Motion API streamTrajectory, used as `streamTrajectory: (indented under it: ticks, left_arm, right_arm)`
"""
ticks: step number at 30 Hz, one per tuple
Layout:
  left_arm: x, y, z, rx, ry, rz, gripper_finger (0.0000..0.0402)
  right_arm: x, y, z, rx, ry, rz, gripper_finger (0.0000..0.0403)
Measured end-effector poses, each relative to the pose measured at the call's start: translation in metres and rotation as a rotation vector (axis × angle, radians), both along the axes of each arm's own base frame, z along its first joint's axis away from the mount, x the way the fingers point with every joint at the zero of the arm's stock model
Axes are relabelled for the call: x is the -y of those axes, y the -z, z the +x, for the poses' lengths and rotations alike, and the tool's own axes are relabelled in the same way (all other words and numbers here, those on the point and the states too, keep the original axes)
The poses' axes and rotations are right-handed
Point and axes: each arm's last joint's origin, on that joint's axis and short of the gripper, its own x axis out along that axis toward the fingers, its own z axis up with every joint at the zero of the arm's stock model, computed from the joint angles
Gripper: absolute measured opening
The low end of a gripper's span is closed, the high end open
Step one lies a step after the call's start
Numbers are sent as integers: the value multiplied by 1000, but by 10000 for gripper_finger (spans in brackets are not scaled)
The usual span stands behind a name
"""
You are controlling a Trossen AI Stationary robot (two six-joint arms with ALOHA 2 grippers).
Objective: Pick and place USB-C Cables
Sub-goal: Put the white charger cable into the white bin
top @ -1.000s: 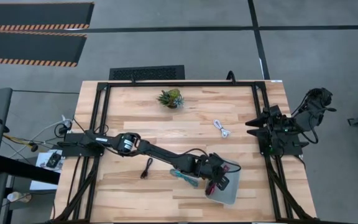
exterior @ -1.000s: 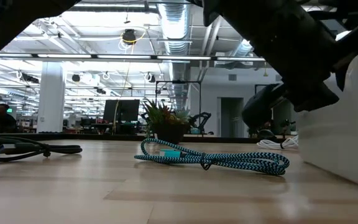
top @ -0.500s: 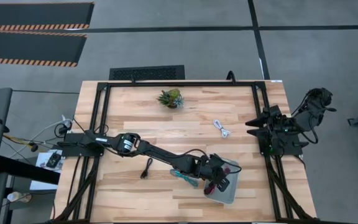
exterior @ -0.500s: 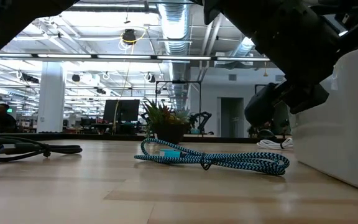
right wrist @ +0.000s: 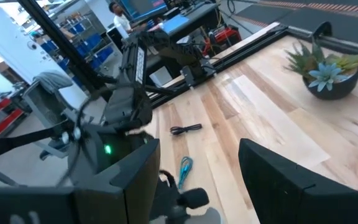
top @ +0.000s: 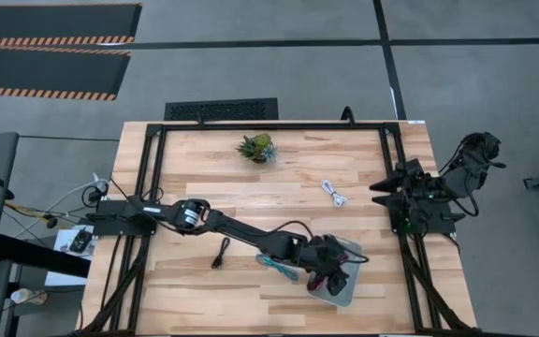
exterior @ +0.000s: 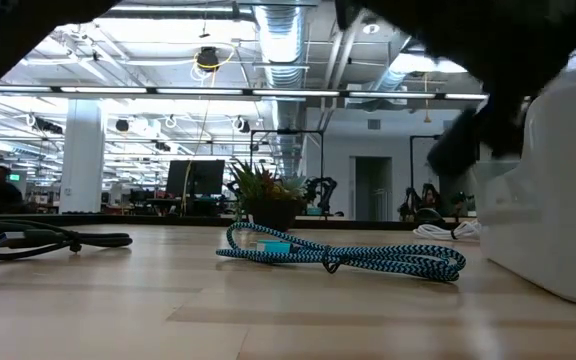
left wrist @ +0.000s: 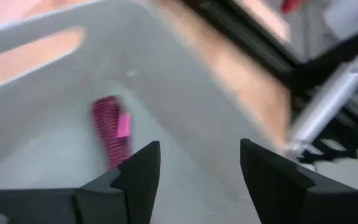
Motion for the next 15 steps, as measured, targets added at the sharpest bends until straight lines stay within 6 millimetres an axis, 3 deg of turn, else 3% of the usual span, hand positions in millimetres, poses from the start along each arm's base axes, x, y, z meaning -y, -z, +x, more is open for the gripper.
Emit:
streamTrajectory:
  ticks: [8,11,15]
  left_arm:
    - [-6,-63,-20,16,135,80,206]
    - [-12,-103,-43,-9,182,147,206]
    - [-11,-157,-89,-78,182,285,206]
  right_arm:
    - [0,1,0,-7,0,21,244]
    - [0,1,0,-8,2,28,244]
    - [-2,3,2,-38,13,32,244]
